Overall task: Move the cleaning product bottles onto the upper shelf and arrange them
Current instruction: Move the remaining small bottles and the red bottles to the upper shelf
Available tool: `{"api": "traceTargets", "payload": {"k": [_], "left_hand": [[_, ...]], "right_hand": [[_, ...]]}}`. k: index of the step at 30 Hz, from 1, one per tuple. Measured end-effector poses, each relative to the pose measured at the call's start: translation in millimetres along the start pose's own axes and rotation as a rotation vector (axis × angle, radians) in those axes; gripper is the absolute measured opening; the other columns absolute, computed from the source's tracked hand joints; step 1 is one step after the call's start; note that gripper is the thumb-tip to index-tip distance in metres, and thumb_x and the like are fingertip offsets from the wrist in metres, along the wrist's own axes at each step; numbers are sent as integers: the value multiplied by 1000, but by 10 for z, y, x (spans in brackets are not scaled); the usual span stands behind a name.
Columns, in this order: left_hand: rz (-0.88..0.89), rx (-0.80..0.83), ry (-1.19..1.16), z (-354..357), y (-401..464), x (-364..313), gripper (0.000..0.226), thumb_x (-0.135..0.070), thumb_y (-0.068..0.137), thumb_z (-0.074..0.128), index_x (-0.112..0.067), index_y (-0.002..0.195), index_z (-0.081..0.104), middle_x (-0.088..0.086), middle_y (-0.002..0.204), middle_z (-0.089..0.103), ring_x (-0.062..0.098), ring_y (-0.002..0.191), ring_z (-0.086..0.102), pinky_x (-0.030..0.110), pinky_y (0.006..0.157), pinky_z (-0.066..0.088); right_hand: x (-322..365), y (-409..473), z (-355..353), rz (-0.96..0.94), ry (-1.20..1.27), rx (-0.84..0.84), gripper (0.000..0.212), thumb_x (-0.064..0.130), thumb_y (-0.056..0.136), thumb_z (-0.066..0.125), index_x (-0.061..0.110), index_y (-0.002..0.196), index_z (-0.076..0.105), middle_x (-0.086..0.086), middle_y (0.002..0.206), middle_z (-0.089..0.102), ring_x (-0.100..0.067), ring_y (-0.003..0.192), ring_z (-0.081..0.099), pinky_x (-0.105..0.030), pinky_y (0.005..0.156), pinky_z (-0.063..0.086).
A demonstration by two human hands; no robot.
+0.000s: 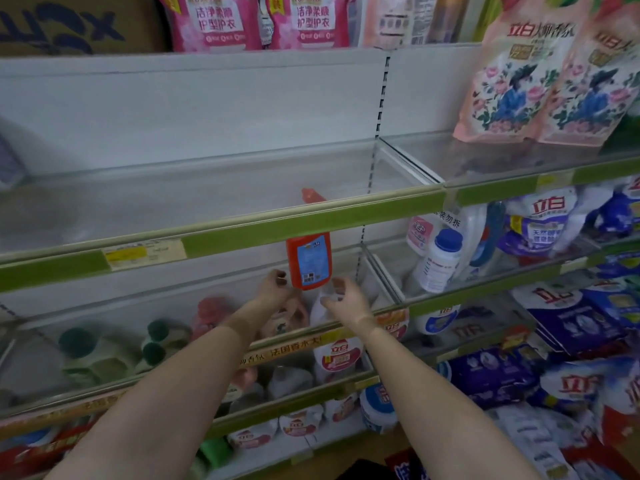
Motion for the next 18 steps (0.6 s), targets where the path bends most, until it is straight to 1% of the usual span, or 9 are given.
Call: {"api": "traceTargets", "payload": {"k": [3, 6, 8, 9, 11, 12, 14, 16, 18], "left_hand": [[-10, -51, -99, 69, 211, -50, 70, -15, 80, 83, -7, 138, 44, 7, 128, 54, 27, 109, 60, 43, 87, 54], [2, -109, -235, 190, 366, -153, 75, 8, 76, 79, -2, 140, 41, 10, 134, 54, 33, 120, 57, 50, 91, 53], [10, -143, -325, 267, 466, -209, 81, 18, 73, 75, -1, 142, 37, 10, 128, 53, 30, 116, 56, 47, 86, 52], [10, -172, -385, 302, 537, -196, 87, 19, 66, 79, -3, 140, 39, 13, 128, 56, 31, 115, 57, 50, 87, 52], [35, -209, -505, 376, 715, -153, 94, 12, 45, 87, -12, 126, 48, 22, 126, 61, 39, 117, 60, 62, 90, 52], [41, -234, -542, 412, 788, -114, 88, 14, 42, 86, -16, 116, 50, 22, 121, 63, 41, 115, 61, 65, 90, 51], [19, -272, -496, 448, 733, -155, 77, 24, 52, 82, -19, 108, 50, 13, 112, 65, 35, 107, 63, 57, 86, 55], [17, -259, -359, 496, 673, -211, 75, 16, 55, 87, -13, 117, 55, 7, 110, 68, 27, 101, 66, 43, 79, 58], [-4, -233, -284, 570, 607, -226, 67, 7, 58, 91, -14, 115, 63, 6, 107, 72, 22, 94, 69, 37, 76, 58]], "right_hand": [[-79, 241, -3, 14, 128, 48, 53, 25, 88, 77, 21, 134, 52, 6, 129, 59, -14, 123, 54, -39, 107, 44], [-212, 445, -10, 30, 197, 80, 56, 22, 87, 78, 16, 135, 50, 9, 117, 54, -9, 114, 50, -31, 99, 41], [-330, 587, -22, 21, 192, 94, 58, 22, 86, 79, 15, 135, 50, 8, 115, 53, -11, 114, 52, -30, 98, 42], [-368, 646, -37, 25, 190, 100, 58, 21, 86, 79, 16, 136, 50, 7, 116, 54, -13, 117, 53, -31, 99, 43], [-443, 764, -82, 32, 196, 109, 57, 20, 87, 78, 16, 136, 50, 5, 119, 55, -18, 122, 55, -35, 103, 46], [-481, 810, -117, 28, 187, 114, 57, 21, 88, 78, 17, 137, 50, 4, 120, 55, -19, 122, 56, -36, 104, 47], [-531, 878, -204, 15, 149, 144, 57, 24, 89, 76, 18, 139, 49, 4, 124, 56, -17, 121, 55, -37, 105, 47], [-553, 948, -277, 2, 129, 182, 58, 23, 89, 76, 19, 140, 49, 5, 124, 55, -14, 118, 55, -37, 105, 47], [-564, 1032, -330, -2, 116, 200, 59, 23, 87, 78, 19, 138, 50, 6, 122, 56, -16, 119, 57, -40, 106, 48]]}}
Point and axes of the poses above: each hand's wrist, its own y-axis towards the middle knuckle, its own z-axis out of the palm, x = y × z, the point moved 3 cm from there along y, towards the middle knuckle
